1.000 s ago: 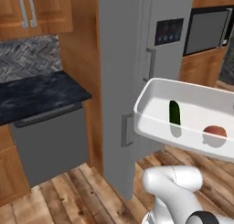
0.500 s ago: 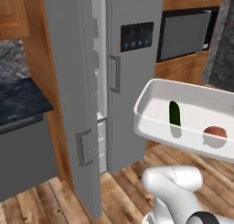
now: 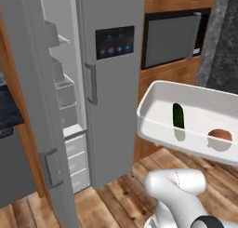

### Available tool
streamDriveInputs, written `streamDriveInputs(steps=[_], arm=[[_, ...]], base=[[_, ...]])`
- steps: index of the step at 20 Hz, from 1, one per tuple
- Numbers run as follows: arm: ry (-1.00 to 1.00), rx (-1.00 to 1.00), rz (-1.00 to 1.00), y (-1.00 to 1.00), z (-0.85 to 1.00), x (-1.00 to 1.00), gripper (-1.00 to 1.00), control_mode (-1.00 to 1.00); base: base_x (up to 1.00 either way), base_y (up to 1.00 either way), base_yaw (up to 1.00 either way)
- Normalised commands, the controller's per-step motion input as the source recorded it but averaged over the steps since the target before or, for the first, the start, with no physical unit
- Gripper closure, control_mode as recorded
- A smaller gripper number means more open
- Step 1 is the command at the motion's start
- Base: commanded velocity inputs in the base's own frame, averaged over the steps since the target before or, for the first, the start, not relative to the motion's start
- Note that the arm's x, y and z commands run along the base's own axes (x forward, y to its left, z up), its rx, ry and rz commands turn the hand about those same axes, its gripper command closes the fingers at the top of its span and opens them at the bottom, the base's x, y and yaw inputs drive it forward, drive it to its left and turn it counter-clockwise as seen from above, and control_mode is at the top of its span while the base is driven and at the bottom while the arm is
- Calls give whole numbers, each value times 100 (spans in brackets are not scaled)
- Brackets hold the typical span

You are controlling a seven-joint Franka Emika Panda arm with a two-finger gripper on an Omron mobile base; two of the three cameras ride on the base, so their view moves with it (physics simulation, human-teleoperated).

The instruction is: Take the onion and cucumber out of the freezer and place them in the tupperware container on the counter. Then put the tupperware containing the vegetables back in the freezer.

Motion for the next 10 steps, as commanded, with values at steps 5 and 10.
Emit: streamDriveInputs(steps=[5, 10], arm=[[0, 0, 0, 0, 0, 0, 100, 100], [0, 0, 0, 0, 0, 0, 100, 100]], base=[[77, -20, 8], [82, -17, 11]])
